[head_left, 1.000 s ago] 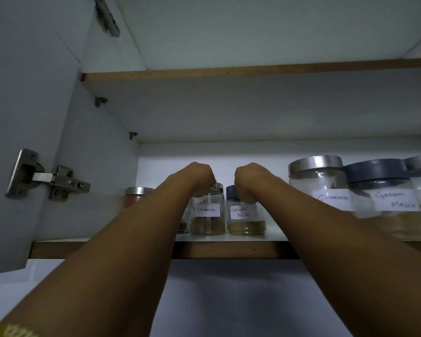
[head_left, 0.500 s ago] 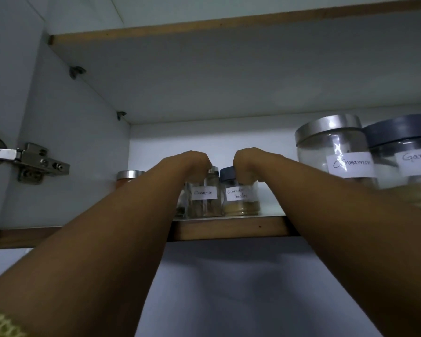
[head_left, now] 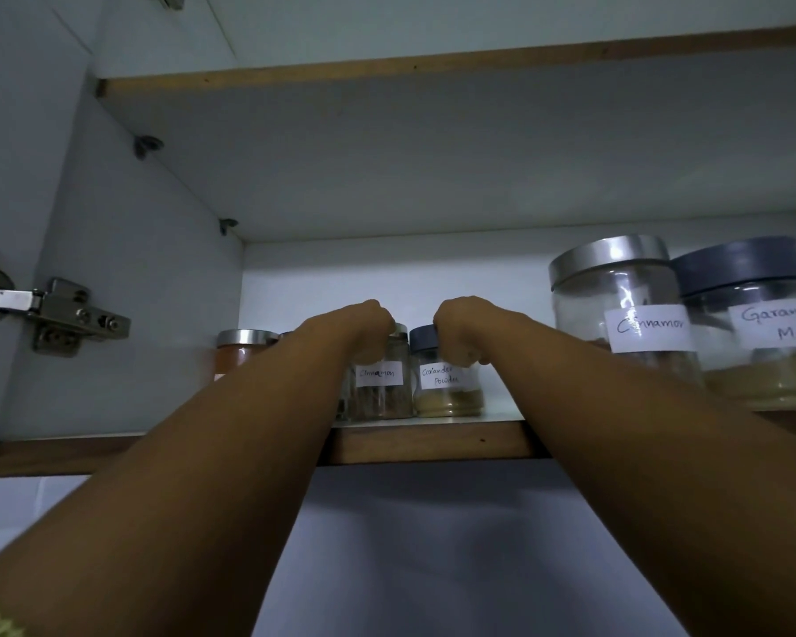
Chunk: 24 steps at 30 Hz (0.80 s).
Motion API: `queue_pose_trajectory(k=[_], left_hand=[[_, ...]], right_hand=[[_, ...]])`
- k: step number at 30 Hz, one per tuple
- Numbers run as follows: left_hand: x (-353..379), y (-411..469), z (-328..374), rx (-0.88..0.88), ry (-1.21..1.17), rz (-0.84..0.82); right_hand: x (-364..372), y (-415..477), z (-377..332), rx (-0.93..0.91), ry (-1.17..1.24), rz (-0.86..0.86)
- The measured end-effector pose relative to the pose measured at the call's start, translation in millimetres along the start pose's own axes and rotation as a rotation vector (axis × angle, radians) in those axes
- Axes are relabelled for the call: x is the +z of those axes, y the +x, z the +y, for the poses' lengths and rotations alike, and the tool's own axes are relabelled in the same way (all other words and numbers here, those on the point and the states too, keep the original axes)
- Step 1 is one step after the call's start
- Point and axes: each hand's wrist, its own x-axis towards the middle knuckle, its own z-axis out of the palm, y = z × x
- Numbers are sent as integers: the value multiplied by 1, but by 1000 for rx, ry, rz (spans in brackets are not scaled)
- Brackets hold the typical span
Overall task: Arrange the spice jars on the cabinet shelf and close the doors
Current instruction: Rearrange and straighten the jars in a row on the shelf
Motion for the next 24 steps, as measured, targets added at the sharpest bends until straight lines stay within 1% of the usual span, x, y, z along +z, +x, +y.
queue_pose_trajectory(k=[3, 4, 6, 8, 10, 13, 16, 17, 18, 21, 24], left_hand=[[2, -5, 0, 8, -82, 44], [1, -9, 1, 17, -108, 70], [-2, -16, 4, 23, -177, 151], [-5, -25, 11, 28, -234, 242], [-9, -34, 22, 49, -339, 312], [-20, -51, 39, 93, -551, 381], [-39, -60, 54, 106, -633, 450], [-45, -63, 55, 129, -624, 457], [-69, -71, 80, 169, -635, 453], [-88, -77, 100, 223, -588, 419], [-108, -81, 125, 250, -528, 353]], right_hand=[[5, 1, -3, 39, 72, 59], [6, -1, -4, 57, 111, 105], [7, -8, -4, 52, 143, 250], [4, -16, -4, 13, 88, 378], [-3, -25, -4, -47, 6, 465], [-23, -46, -1, -163, -101, 545], [-47, -65, 15, -212, -184, 604], [-52, -65, 18, -215, -193, 604], [-72, -90, 45, -192, -209, 578], [-87, -100, 75, -160, -171, 561], [-97, -123, 116, -60, -37, 454]])
